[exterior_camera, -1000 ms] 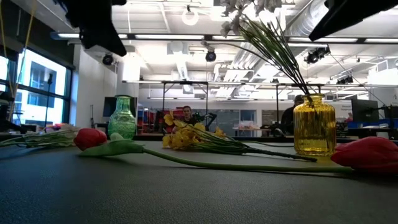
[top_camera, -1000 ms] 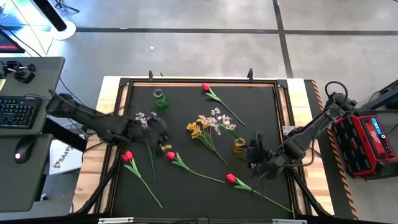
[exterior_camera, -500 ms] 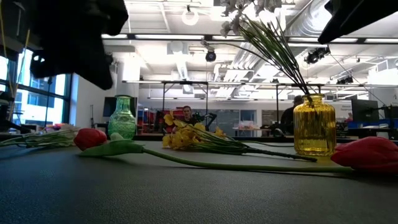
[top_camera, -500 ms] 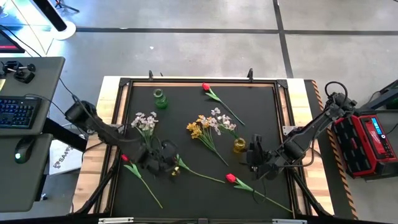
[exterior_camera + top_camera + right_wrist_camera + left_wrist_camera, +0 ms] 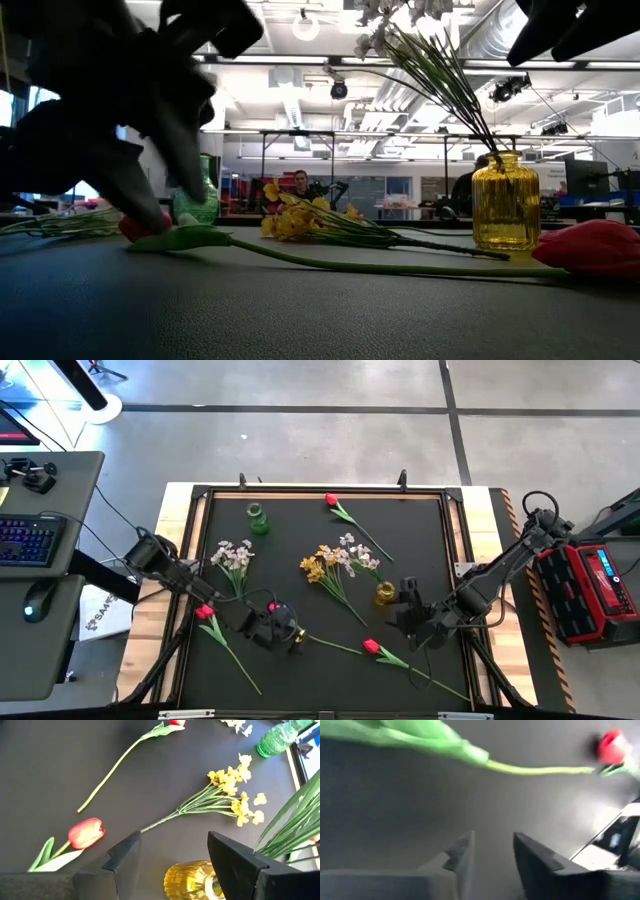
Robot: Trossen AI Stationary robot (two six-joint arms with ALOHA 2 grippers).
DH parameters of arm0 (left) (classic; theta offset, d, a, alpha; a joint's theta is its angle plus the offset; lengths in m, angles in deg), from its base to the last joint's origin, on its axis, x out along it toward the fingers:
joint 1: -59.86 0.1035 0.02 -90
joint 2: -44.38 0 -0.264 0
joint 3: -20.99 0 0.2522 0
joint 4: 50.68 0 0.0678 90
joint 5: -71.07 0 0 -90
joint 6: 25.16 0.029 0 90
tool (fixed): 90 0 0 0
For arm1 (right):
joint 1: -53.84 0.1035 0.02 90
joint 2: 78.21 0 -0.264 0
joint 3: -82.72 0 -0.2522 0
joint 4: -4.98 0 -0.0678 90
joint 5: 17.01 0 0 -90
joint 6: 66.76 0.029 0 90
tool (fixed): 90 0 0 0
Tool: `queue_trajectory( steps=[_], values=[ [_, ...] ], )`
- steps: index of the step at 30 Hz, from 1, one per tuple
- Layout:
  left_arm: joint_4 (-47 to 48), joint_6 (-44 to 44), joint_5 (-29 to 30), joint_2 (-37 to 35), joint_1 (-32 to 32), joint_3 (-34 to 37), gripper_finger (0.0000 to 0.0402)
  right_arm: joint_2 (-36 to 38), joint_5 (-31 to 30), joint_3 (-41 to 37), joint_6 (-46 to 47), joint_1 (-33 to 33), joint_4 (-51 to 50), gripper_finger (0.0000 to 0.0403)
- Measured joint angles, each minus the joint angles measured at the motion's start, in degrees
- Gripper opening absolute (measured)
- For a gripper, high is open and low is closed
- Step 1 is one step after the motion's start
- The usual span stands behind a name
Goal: Sort flowers into vase by color
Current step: Put the center red tulip in the green vase
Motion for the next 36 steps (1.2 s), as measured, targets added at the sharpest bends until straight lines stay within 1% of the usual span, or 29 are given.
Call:
queue_trajectory(
  steps=[3,6,8,11,19,26,30,36],
  values=[
    [0.9,-2.8,2.5,-1.0,0.7,0.0,0.0182,0.0,-0.3,0.0,-1.5,0.0,0.0,0.0215],
    [4.9,-6.7,2.3,-1.1,1.6,0.0,0.0217,0.0,-1.1,0.0,-1.8,0.0,-0.1,0.0215],
    [8.1,-8.8,1.7,-1.1,2.3,0.0,0.0226,0.0,-1.7,0.0,-1.8,0.0,-0.1,0.0215],
    [10.7,-9.8,1.3,-1.1,3.3,0.0,0.0228,0.0,-1.9,0.0,-1.8,0.0,-0.1,0.0215],
    [14.8,-10.4,3.2,-1.1,6.5,0.0,0.0208,0.0,-1.9,0.0,-1.8,0.0,-0.1,0.0215],
    [15.4,-8.3,0.6,-1.1,9.0,0.4,0.0185,0.0,-1.9,0.0,-0.9,0.1,0.0,0.0215],
    [15.5,-5.7,-0.2,-1.1,10.0,0.5,0.0152,0.0,-2.2,0.0,-1.0,1.2,0.1,0.0215],
    [15.7,-2.5,0.8,-1.1,10.3,0.6,0.0074,0.0,-3.0,0.0,0.2,4.1,0.2,0.0215]
  ],
)
